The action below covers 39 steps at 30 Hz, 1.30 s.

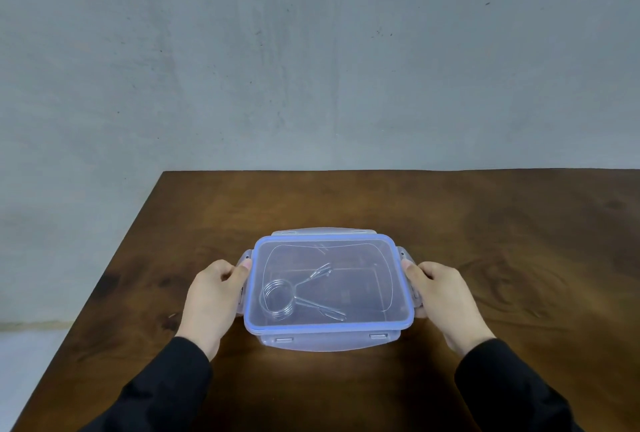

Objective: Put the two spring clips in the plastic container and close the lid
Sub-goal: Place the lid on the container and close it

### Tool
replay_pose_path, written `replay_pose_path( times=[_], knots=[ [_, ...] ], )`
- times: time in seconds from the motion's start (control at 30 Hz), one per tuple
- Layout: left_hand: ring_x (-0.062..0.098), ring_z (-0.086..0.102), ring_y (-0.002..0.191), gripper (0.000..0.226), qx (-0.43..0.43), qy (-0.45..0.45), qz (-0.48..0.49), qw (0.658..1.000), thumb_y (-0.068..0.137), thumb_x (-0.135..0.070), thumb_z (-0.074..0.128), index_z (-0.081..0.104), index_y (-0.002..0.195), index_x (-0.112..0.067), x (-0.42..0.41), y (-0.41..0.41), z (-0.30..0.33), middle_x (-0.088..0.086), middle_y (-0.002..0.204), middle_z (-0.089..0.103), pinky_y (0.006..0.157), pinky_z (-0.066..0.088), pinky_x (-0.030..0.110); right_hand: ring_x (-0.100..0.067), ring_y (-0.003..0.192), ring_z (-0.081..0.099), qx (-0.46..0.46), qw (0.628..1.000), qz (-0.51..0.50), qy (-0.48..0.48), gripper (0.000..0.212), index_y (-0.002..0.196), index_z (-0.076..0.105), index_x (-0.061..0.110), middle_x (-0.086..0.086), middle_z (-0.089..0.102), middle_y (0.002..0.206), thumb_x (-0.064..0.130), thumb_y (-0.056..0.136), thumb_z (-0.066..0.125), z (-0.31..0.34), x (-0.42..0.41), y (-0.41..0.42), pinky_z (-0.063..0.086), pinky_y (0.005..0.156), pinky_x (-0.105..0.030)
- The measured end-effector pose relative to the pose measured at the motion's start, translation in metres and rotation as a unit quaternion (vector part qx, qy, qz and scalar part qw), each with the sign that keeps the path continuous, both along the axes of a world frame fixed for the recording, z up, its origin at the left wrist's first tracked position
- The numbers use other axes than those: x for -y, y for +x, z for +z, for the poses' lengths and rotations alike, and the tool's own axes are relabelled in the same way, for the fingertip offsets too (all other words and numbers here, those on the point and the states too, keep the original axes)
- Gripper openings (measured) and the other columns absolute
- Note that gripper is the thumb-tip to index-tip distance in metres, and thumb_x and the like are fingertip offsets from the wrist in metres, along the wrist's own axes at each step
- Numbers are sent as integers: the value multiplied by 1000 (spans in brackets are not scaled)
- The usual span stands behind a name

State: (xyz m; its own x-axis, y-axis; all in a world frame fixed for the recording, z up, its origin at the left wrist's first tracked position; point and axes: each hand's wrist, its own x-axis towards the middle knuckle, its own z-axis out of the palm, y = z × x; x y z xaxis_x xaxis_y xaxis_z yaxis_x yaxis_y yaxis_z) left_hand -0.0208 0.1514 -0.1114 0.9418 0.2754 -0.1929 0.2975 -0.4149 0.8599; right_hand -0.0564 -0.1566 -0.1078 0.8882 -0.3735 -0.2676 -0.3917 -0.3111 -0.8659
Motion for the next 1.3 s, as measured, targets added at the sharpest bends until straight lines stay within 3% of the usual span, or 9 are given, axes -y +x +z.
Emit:
replay_pose_path(
  times=[0.23,0.4,0.53,0.63,0.73,1.0,1.13,1.2,1.3],
  knots=[
    [28,70,73,49,-61,-112,23,992,94,-47,58,62,80,-1,0,-4,-4,10,72,72,62,59,38,-23,78,75,-31,999,-24,4,28,93,67,10,-7,75,86,36,100,60,-5,-7,0,67,67,-44],
    [21,62,108,34,31,-13,22,999,92,-44,60,63,113,-17,-5,-15,-8,-1,114,67,88,51,38,-8,95,64,69,991,-32,-106,18,113,67,22,7,63,113,30,98,65,-1,-15,-6,50,67,-18],
    [10,40,137,56,70,33,-87,993,97,-35,56,40,149,-24,2,-26,-4,-10,152,41,114,32,35,1,93,62,69,985,54,-150,24,121,69,24,18,67,104,31,102,57,-1,-23,-13,43,66,-8],
    [9,47,130,68,12,7,-131,991,98,-40,48,14,157,-32,16,-35,-6,-15,148,41,102,40,23,-6,97,66,26,987,61,-146,35,136,60,27,14,71,108,37,104,52,-3,-25,-16,56,73,-16],
    [-11,53,102,59,0,-106,-89,990,101,-35,46,23,155,-33,24,-38,-6,-35,123,48,78,40,2,-8,98,68,35,995,47,-77,25,127,63,32,16,71,106,32,106,48,-6,-27,-17,61,75,-24],
    [-11,54,110,46,10,-205,-69,976,102,-37,43,34,147,-43,25,-42,-12,-41,117,51,89,40,12,-8,94,68,38,999,29,13,27,103,64,43,16,72,101,27,108,44,2,-35,-19,56,63,-16],
    [-5,42,119,60,10,-121,-94,988,99,-45,38,18,155,-36,23,-43,-5,-28,137,35,94,34,11,-18,122,63,16,998,41,-44,26,127,63,34,3,65,137,31,105,51,5,-32,-17,61,90,-37],
    [4,31,135,67,74,20,-107,991,91,-60,37,21,153,-38,14,-42,-4,-24,148,32,113,26,29,-21,145,42,28,984,58,-164,56,154,42,27,5,37,163,39,102,56,13,-28,-9,42,111,-38],
    [8,39,133,60,233,243,-273,901,91,-67,40,51,138,-32,5,-37,-5,-18,139,48,116,14,28,-12,147,37,108,944,173,-259,60,156,40,23,10,39,160,43,101,54,27,-31,16,29,115,-26]
  ],
)
